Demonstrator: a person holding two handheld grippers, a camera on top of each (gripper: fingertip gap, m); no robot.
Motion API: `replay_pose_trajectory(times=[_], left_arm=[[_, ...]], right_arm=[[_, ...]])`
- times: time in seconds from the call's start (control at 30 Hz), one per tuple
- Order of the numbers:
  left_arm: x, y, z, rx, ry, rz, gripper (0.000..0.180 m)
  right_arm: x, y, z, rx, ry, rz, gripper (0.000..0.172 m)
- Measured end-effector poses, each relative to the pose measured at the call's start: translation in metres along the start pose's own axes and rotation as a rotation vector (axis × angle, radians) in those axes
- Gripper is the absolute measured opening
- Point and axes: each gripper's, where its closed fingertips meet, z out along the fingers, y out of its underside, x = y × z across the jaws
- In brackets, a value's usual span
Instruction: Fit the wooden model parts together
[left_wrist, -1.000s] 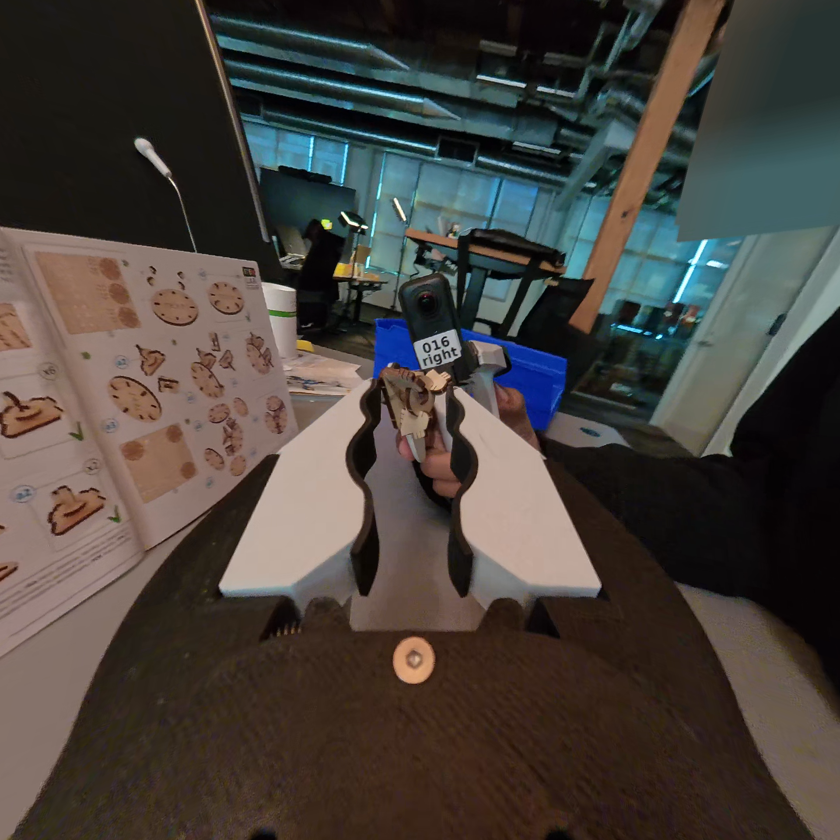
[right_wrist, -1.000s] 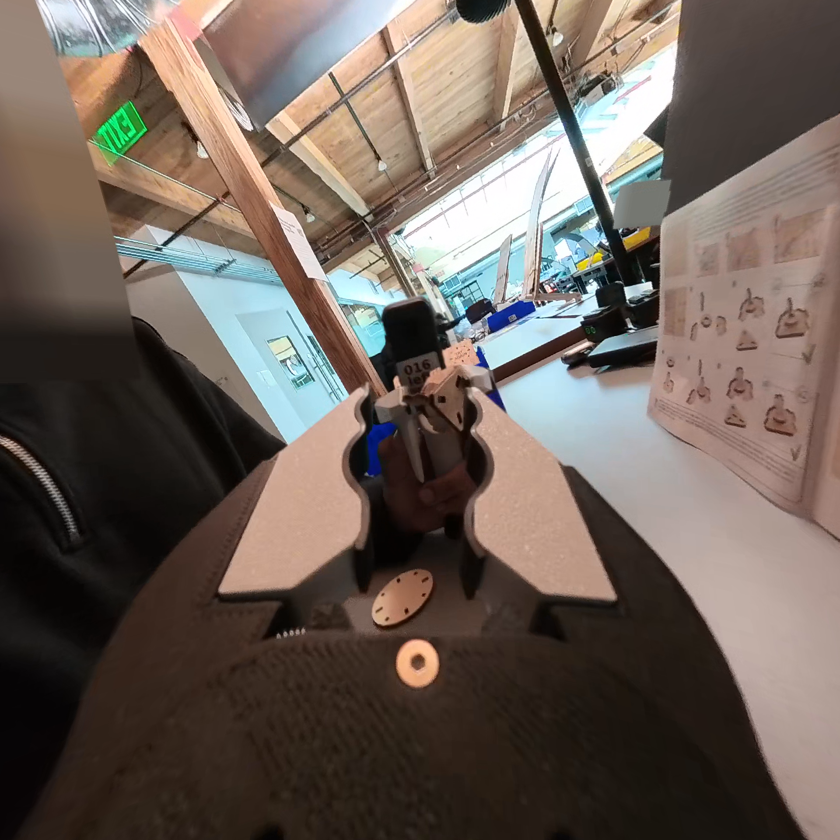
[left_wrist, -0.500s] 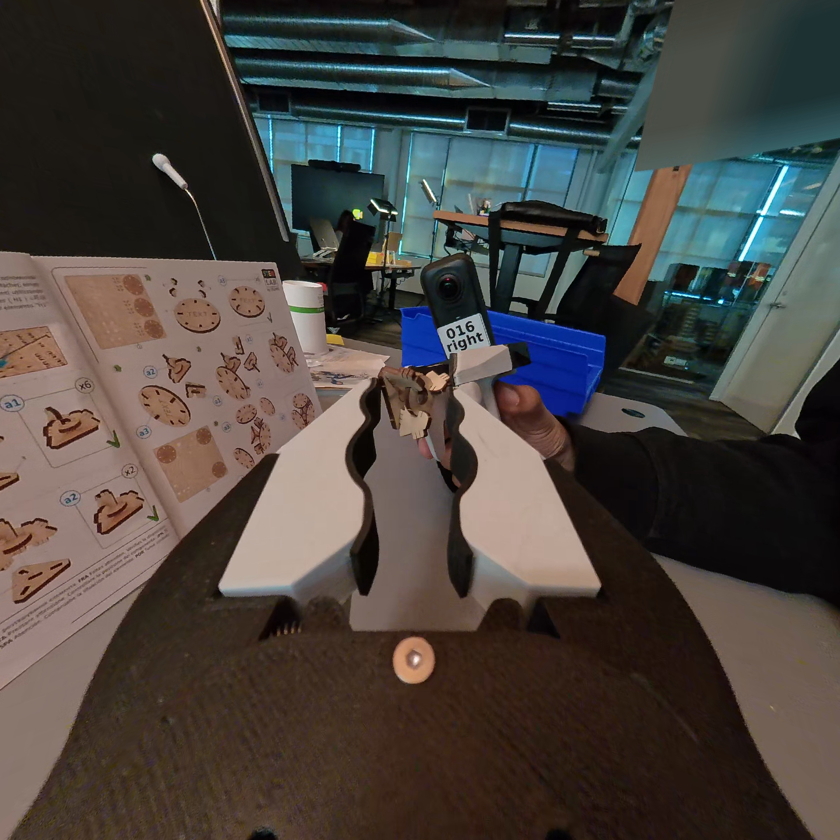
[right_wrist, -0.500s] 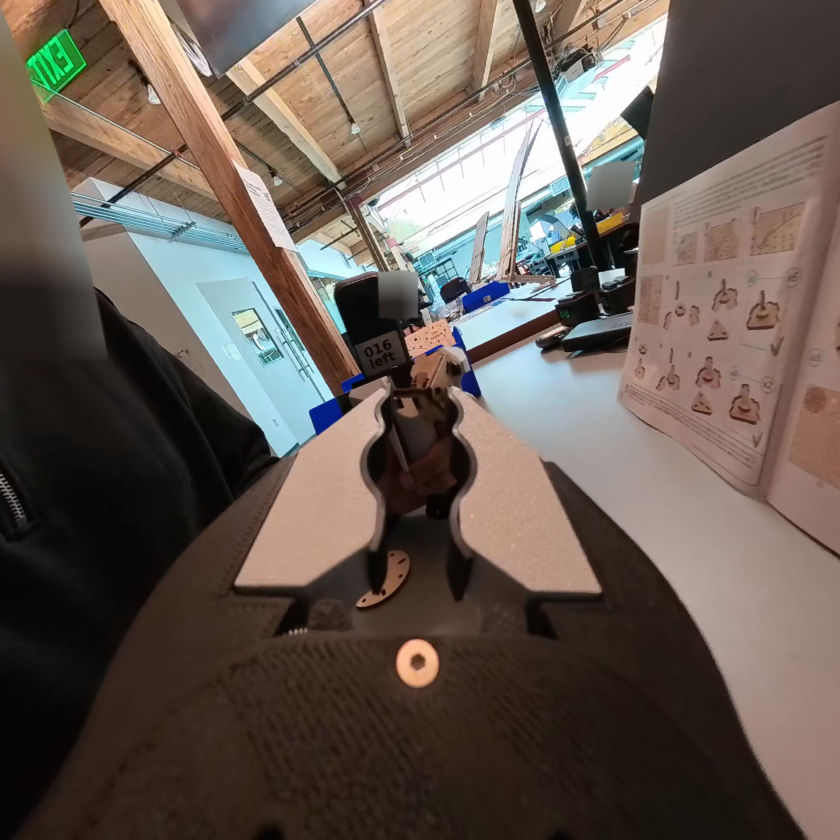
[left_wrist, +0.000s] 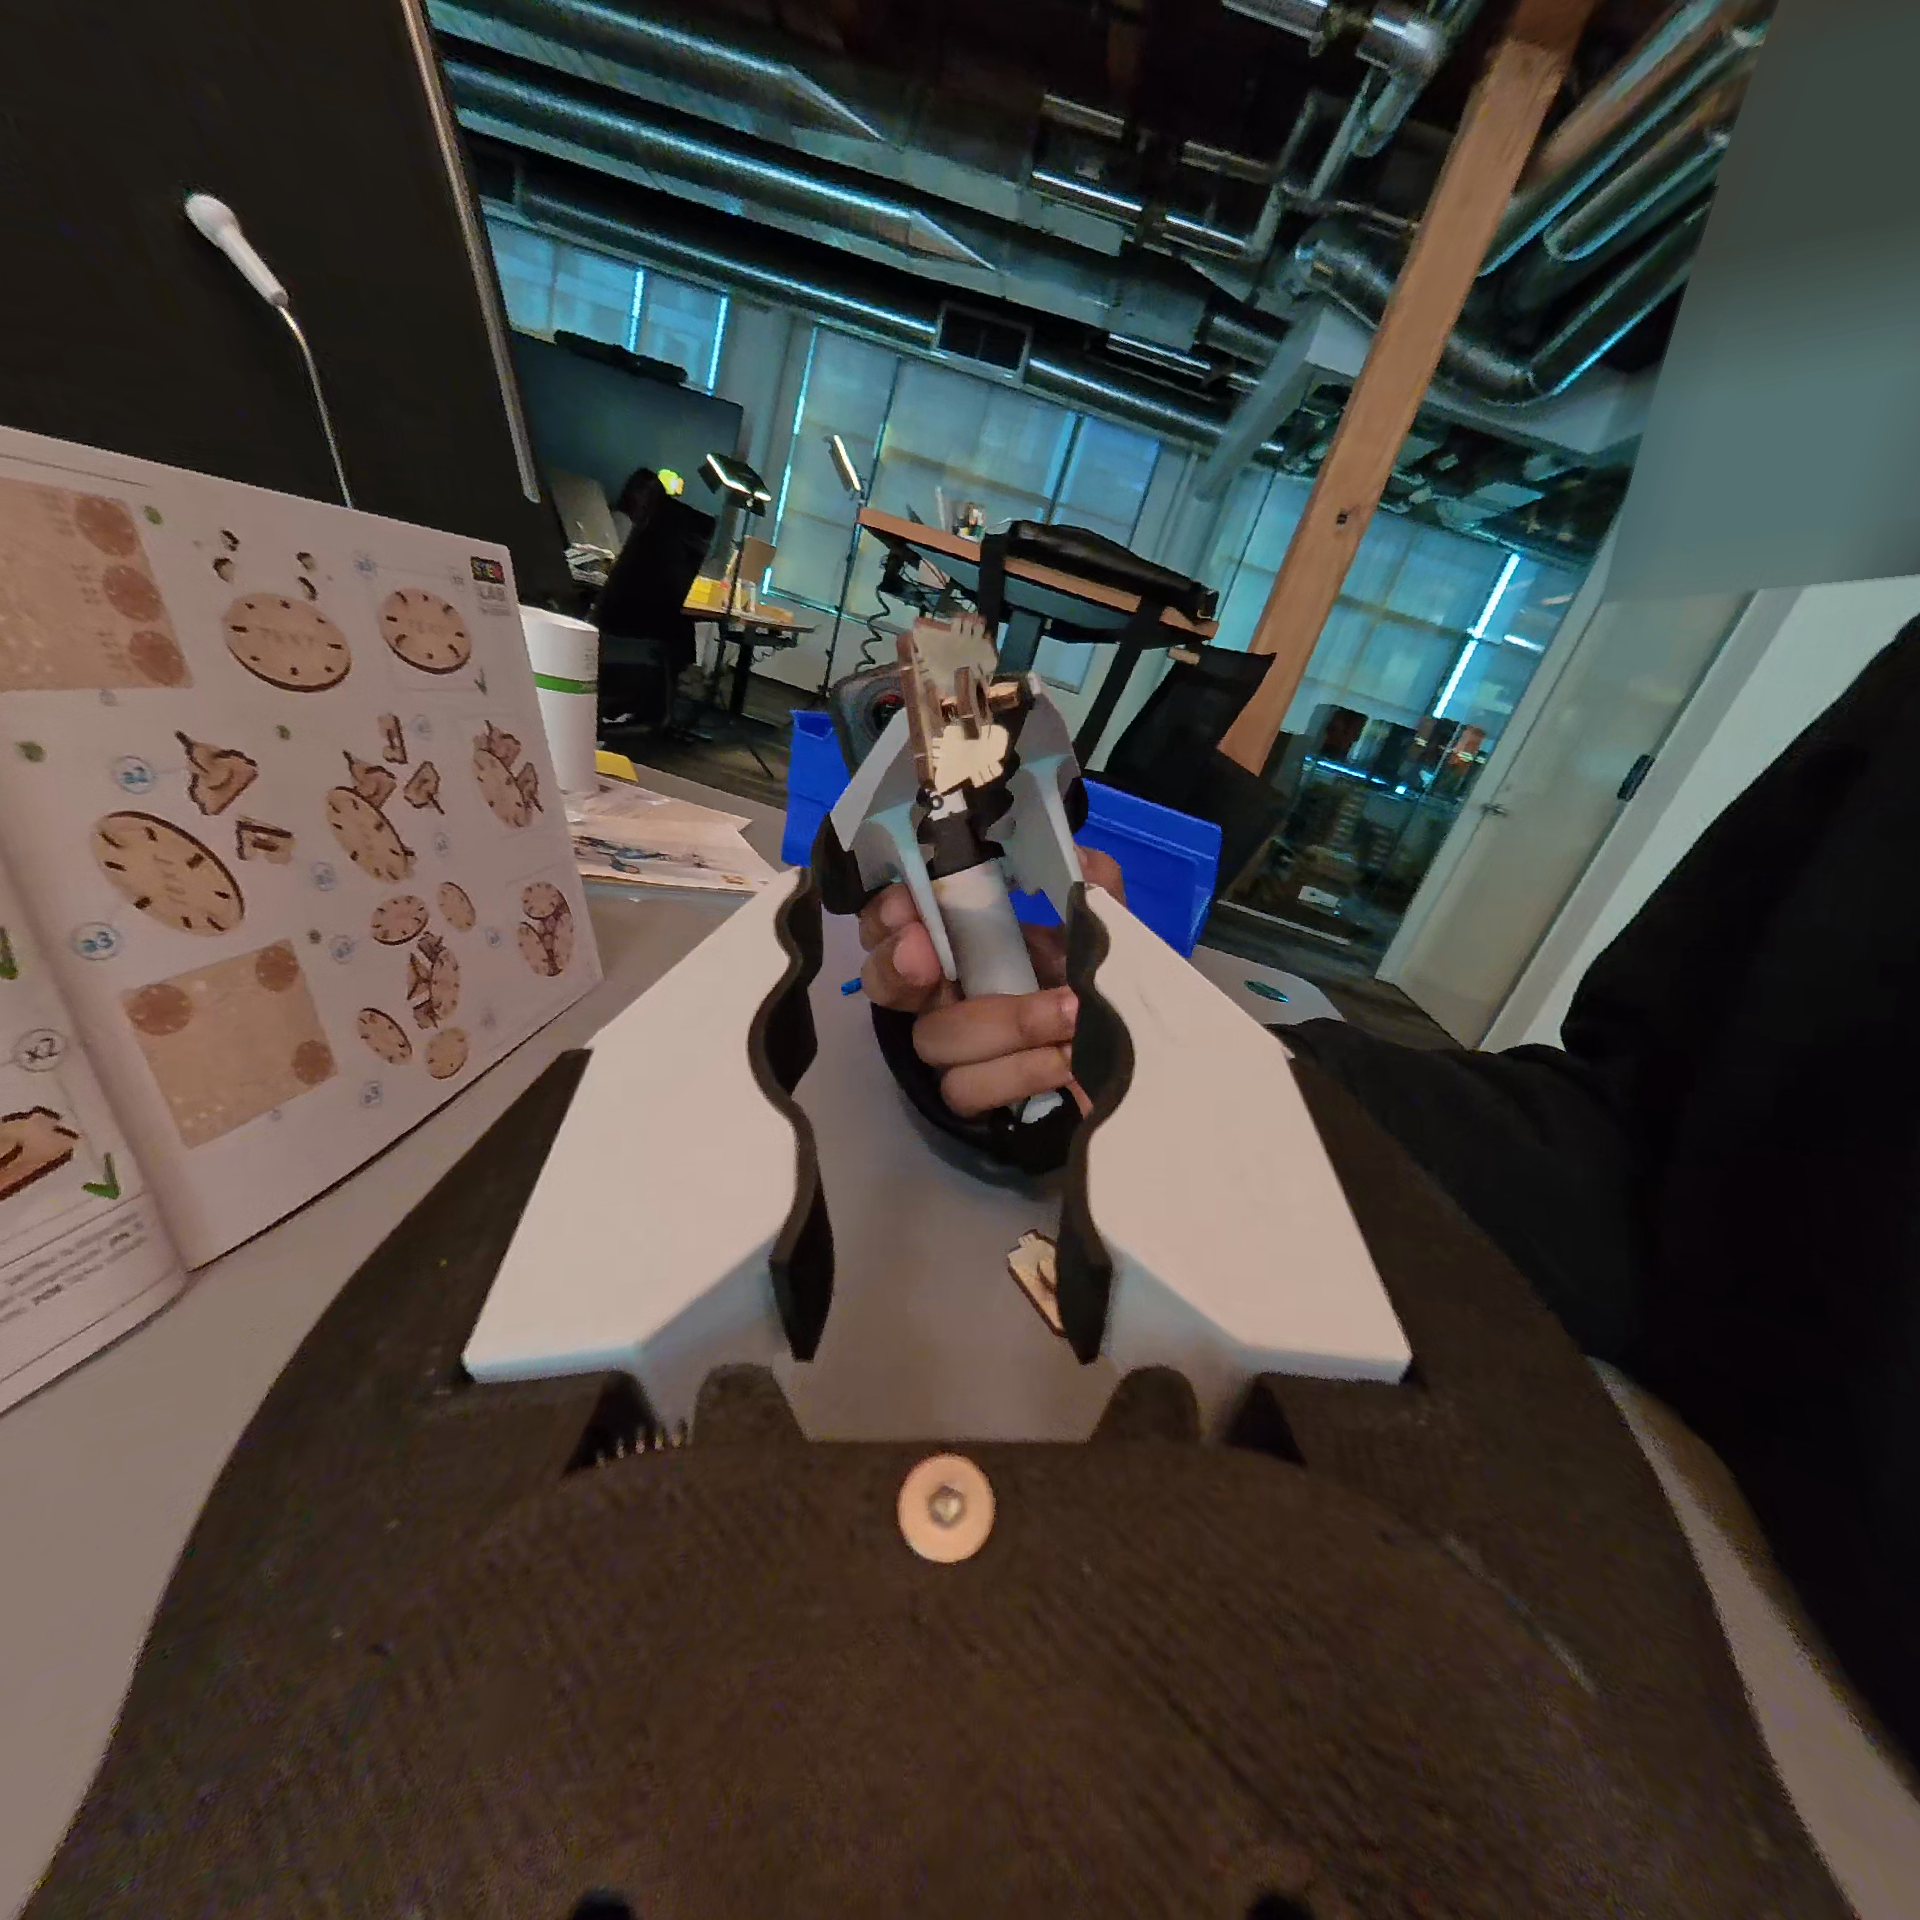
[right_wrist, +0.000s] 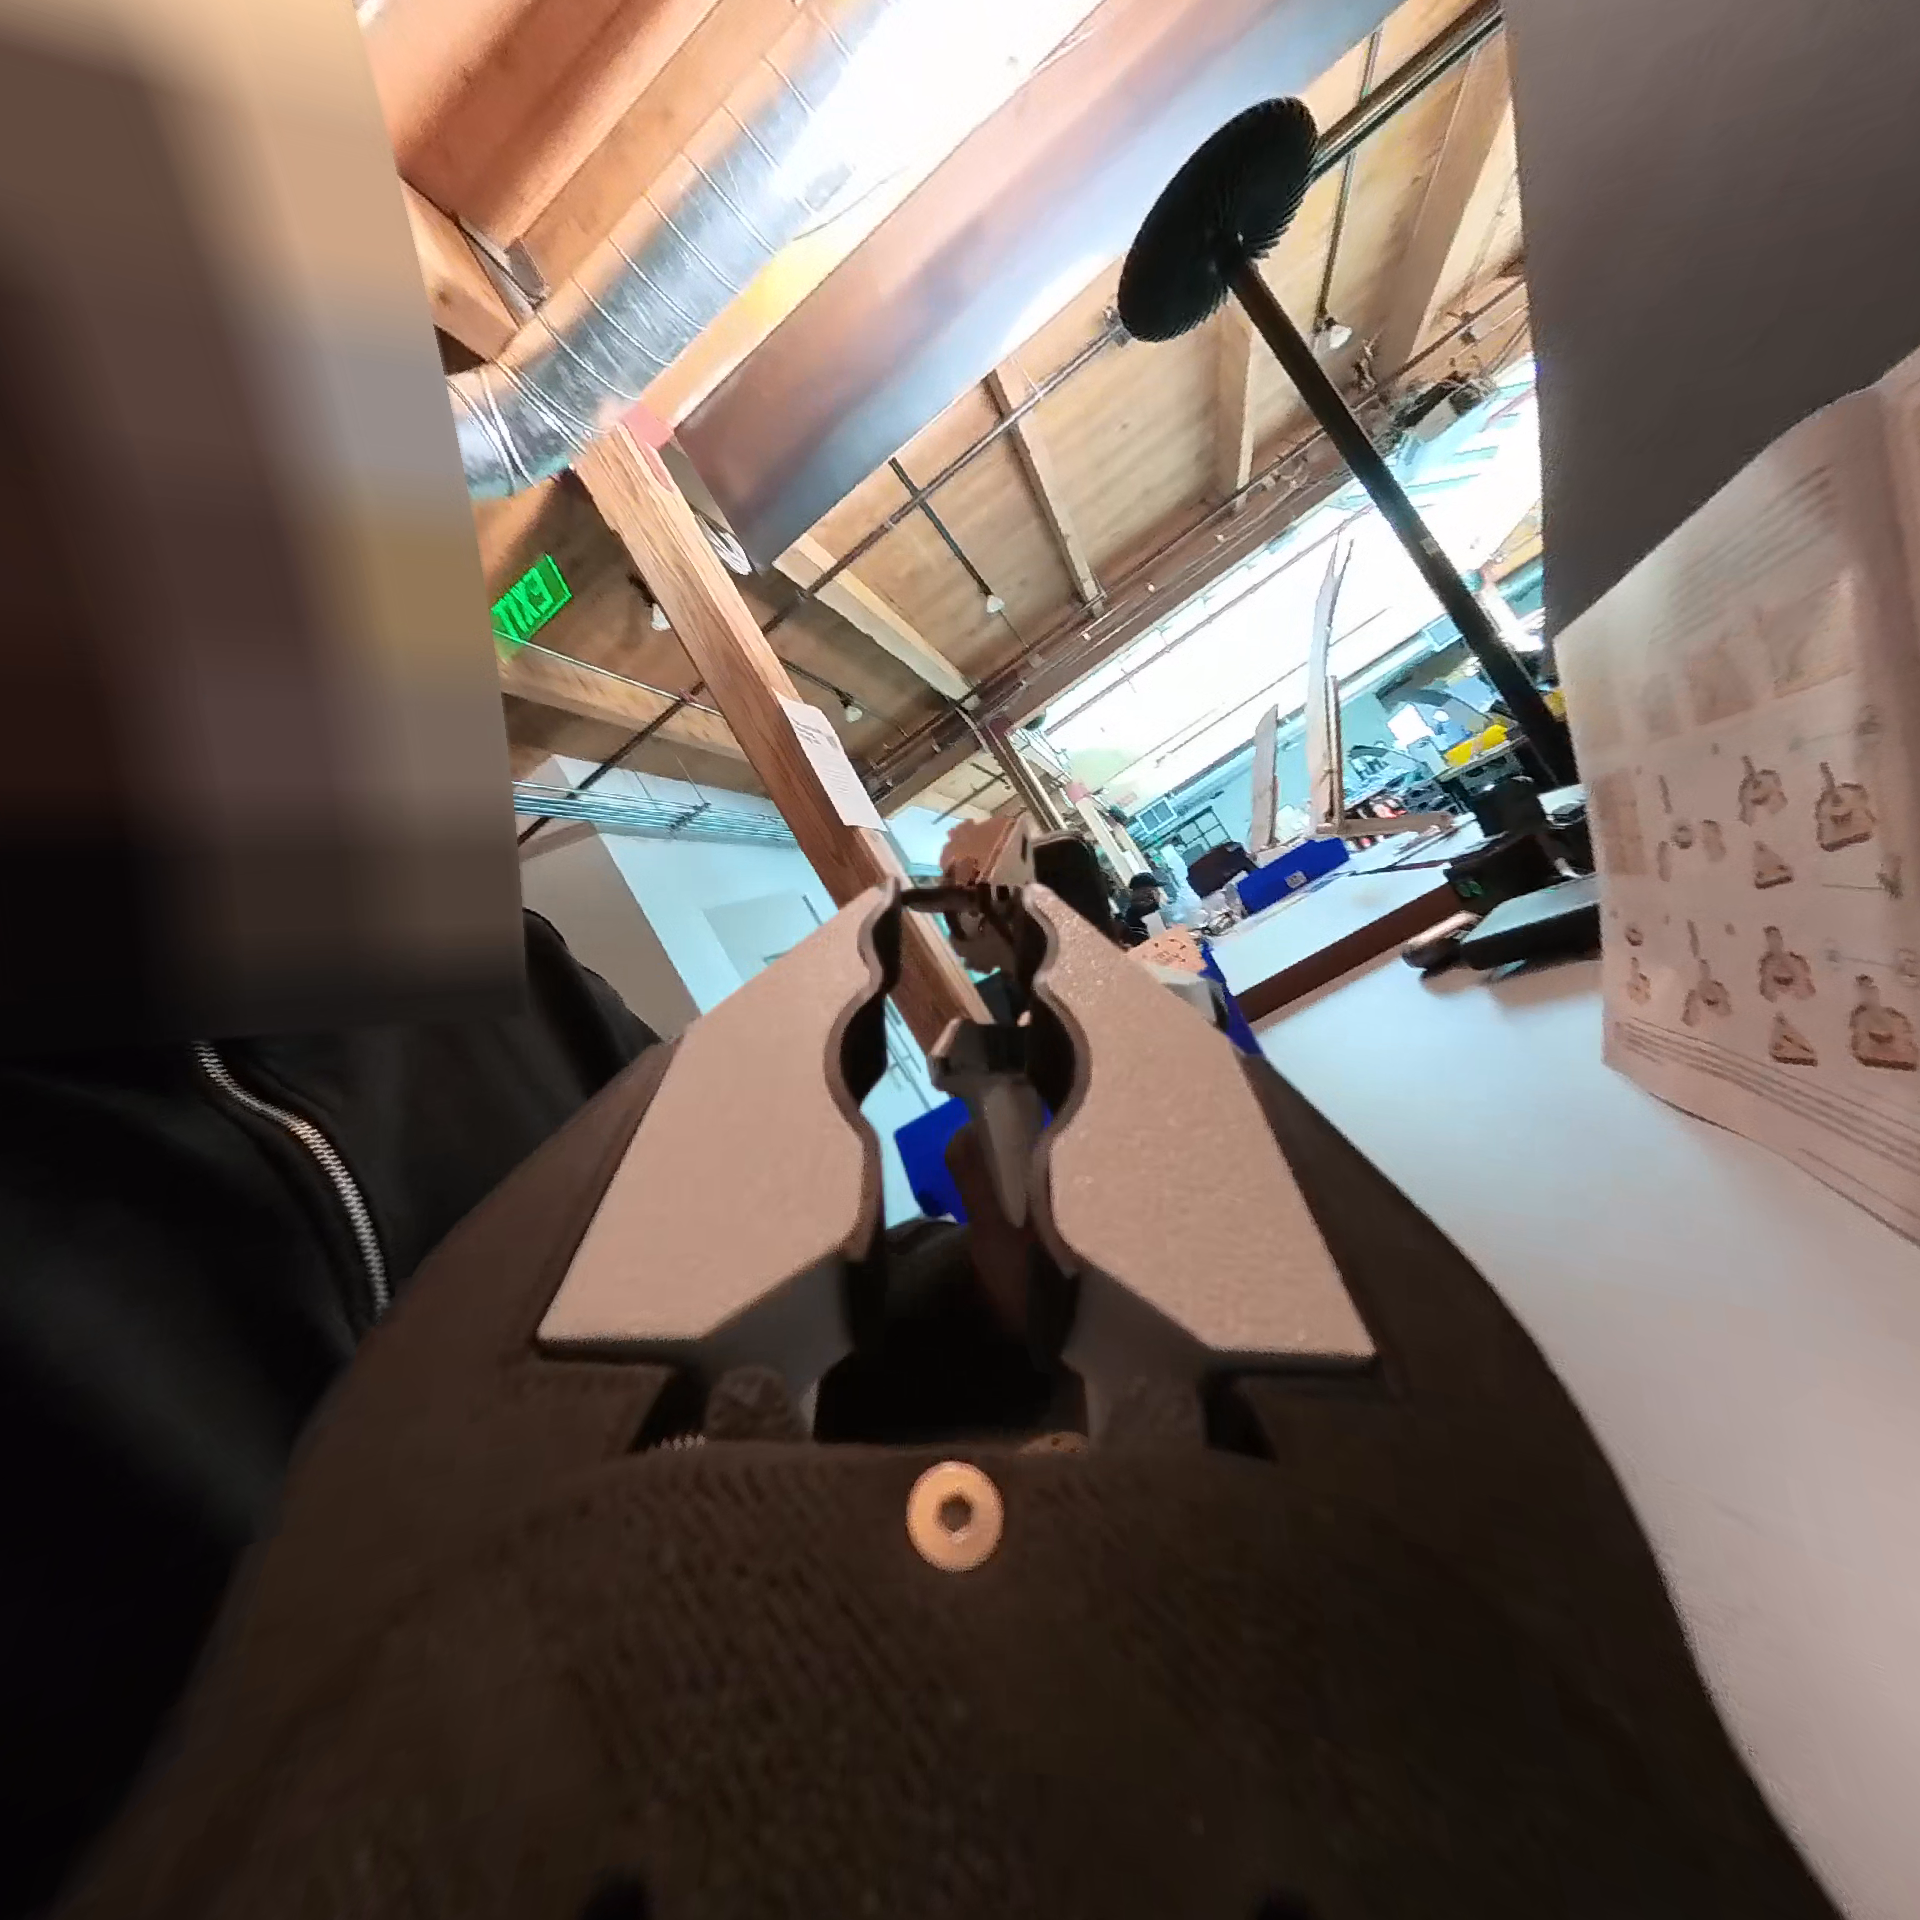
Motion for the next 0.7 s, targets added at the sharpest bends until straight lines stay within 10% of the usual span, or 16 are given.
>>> replay_pose_trajectory(times=[0.7], left_arm=[[0.009, 0.001, 0.003, 0.006, 0.078, -0.049, 0.045]], right_arm=[[-0.03, -0.014, -0.001, 0.162, -0.309, 0.196, 0.02]])
